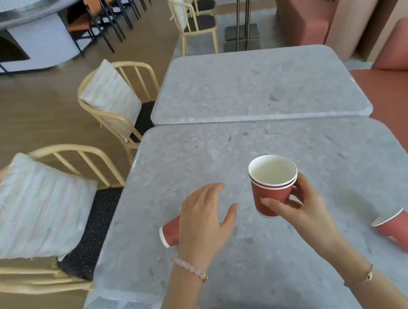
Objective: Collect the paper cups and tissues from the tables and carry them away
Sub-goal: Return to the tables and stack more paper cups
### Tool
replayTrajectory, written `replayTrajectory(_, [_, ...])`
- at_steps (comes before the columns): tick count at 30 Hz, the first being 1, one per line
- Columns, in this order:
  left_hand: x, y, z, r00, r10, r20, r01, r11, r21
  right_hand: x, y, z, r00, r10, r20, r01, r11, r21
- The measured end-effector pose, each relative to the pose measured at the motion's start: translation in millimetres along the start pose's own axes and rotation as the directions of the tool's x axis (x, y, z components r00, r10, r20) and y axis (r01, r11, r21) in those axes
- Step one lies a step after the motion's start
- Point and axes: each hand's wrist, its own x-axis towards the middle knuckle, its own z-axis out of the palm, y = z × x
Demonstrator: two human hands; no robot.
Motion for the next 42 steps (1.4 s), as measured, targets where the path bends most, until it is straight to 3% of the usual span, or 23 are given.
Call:
replayTrajectory(10, [-27.4, -60.4, 16.0, 0.945, -0.312, 0.101, 0.323, 0.94, -0.111, -1.9, 0.0, 13.5, 0.997, 0.011, 0.081, -0.008, 0.999, -0.039])
replayTrajectory(16, [-40.4, -109.2, 23.1, 0.931, -0.322, 0.172, 0.308, 0.946, 0.104, -5.4, 1.1, 22.1, 0.995, 0.022, 0.094, -0.016, 0.998, -0.063])
replayTrajectory(25, [-42.3, -138.3, 51.5, 0.862, -0.369, 0.347, 0.322, 0.928, 0.186, -17.0, 6.2, 25.8, 0.995, 0.043, 0.089, -0.035, 0.995, -0.089])
replayTrajectory(35, [-45.1, -141.6, 57.9, 0.889, -0.37, 0.269, 0.339, 0.928, 0.157, -19.3, 7.1, 25.8, 0.995, 0.051, 0.087, -0.042, 0.994, -0.103])
replayTrajectory(42, [-37.7, -128.7, 44.9, 0.897, -0.416, 0.146, 0.423, 0.906, -0.019, -18.8, 5.9, 25.0, 0.996, 0.038, 0.078, -0.031, 0.995, -0.092])
